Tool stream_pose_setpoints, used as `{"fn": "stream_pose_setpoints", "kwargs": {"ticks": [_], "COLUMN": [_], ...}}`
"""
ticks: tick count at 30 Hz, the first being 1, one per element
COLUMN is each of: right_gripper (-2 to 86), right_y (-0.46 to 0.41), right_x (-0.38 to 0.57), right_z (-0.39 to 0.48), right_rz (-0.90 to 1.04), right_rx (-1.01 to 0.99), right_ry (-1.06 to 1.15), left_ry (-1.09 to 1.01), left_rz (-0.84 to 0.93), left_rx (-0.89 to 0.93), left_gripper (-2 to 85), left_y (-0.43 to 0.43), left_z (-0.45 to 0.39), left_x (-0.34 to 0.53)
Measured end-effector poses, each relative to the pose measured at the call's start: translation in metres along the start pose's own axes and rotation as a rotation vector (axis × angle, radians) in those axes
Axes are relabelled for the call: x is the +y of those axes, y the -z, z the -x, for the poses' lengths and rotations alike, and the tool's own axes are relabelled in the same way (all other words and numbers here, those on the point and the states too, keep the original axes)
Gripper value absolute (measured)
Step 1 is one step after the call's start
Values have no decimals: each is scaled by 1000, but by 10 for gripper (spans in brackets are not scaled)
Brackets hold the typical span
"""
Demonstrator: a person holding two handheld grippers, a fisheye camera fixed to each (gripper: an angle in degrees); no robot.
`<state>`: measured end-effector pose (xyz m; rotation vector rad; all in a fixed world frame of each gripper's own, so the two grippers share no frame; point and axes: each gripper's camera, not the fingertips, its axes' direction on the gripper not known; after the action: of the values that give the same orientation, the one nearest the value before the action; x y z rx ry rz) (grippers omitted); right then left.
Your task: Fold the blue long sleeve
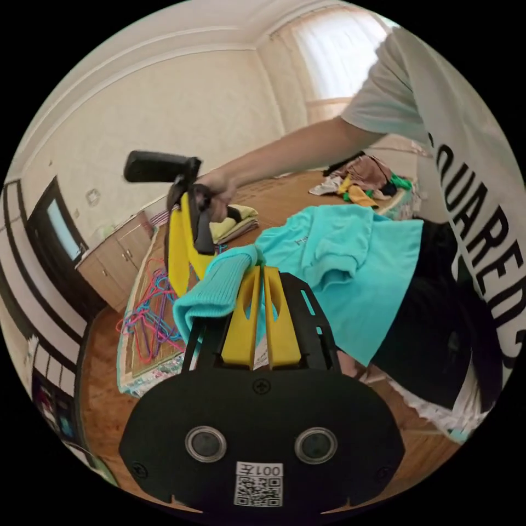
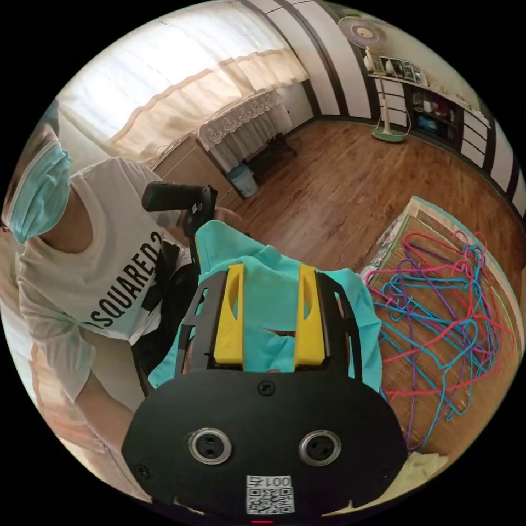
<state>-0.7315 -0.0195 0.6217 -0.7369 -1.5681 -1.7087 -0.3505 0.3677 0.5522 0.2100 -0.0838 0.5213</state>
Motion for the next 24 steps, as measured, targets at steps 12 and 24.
{"fn": "stream_pose_setpoints", "kwargs": {"ticks": [12, 24], "right_gripper": [122, 71], "right_y": [-25, -64], "right_x": [-82, -89], "right_z": [-36, -60], "right_rz": [342, 483], "right_rx": [-276, -549], "right_ry": [211, 223], "left_ry": [-424, -618], "left_rz": [129, 83], "left_rx": [-12, -7], "left_gripper": [-9, -9], "left_y": [-29, -41], "left_z": [-49, -41], "left_x": [20, 24]}}
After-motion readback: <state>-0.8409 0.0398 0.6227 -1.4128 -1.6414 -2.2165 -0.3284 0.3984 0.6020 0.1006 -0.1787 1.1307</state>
